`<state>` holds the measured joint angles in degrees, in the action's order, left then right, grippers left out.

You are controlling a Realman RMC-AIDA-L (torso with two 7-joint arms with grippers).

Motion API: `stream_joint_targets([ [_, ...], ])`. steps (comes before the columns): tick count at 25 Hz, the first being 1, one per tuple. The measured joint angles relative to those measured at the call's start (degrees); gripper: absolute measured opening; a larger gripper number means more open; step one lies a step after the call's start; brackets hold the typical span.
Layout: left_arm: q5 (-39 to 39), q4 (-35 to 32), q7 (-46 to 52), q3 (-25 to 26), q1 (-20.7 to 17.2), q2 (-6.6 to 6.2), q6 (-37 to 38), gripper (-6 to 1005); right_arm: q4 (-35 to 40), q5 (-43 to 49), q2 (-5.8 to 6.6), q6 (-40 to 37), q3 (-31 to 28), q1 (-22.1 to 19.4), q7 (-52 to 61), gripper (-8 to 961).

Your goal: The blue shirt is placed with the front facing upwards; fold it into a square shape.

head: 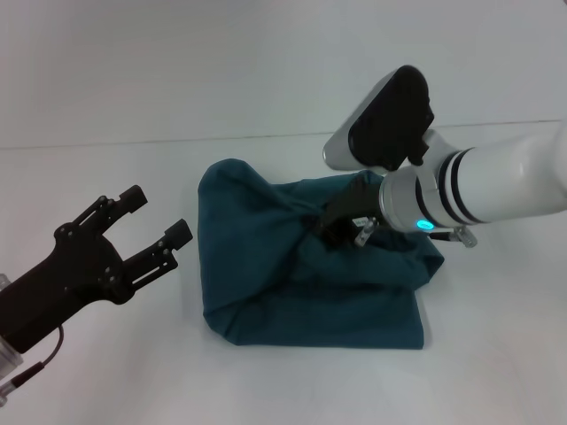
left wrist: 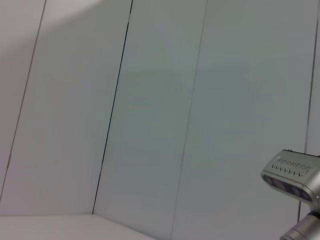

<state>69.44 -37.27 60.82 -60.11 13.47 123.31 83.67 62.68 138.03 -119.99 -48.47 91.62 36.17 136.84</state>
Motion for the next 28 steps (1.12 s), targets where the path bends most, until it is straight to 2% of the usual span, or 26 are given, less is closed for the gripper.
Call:
stream_joint_targets([
  [14, -0.2, -0.2, 0.0, 0.1, 0.2, 0.00, 0.0, 872, 0.7, -0.3, -0.07, -2.6, -2.0, 0.7, 1.2, 96],
  [25, -0.1, -0.2, 0.0, 0.1, 0.4, 0.00, 0.3, 871, 1.9, -0.1, 0.01, -4.9, -2.3, 1.0, 1.7, 177],
  [28, -0.1, -0.2, 0.0, 0.1, 0.4, 0.00, 0.4, 871, 2.3, 0.1, 0.00, -4.8, -2.4, 0.8, 2.2, 274],
])
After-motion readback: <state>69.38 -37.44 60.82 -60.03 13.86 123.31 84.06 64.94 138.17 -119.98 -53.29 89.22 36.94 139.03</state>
